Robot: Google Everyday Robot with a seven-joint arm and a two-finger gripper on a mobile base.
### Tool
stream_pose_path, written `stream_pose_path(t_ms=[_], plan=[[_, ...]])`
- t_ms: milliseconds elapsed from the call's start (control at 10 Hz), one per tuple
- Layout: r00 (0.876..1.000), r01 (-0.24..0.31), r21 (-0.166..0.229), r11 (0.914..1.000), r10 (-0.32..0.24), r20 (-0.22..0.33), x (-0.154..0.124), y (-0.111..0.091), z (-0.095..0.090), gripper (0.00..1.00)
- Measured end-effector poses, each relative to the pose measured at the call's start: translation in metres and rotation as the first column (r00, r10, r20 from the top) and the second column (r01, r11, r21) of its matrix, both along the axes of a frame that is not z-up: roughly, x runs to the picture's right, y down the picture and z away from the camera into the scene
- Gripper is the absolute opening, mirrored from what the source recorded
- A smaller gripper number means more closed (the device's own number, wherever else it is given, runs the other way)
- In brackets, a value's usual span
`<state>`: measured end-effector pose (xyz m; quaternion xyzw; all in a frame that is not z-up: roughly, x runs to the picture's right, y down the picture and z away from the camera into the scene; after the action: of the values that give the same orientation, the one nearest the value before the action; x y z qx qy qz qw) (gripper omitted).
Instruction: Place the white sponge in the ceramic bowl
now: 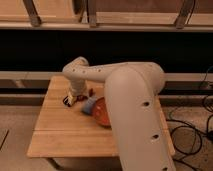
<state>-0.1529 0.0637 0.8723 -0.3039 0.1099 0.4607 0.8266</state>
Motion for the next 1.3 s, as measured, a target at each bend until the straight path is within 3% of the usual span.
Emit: stream_pose_path(t_ms=[400,900,1300], plan=[[0.996,0.012,-0.002,0.9999,-0.012,-0.083,0.046,-0.008,0.006,0.65],[0.999,0.015,0.041,0.9991,-0.014,-0.035,0.047,-0.026,0.006,0.65],[0.999,0.02,0.019,0.9996,-0.019,-0.026,0.059,-0.019,0.013,0.65]])
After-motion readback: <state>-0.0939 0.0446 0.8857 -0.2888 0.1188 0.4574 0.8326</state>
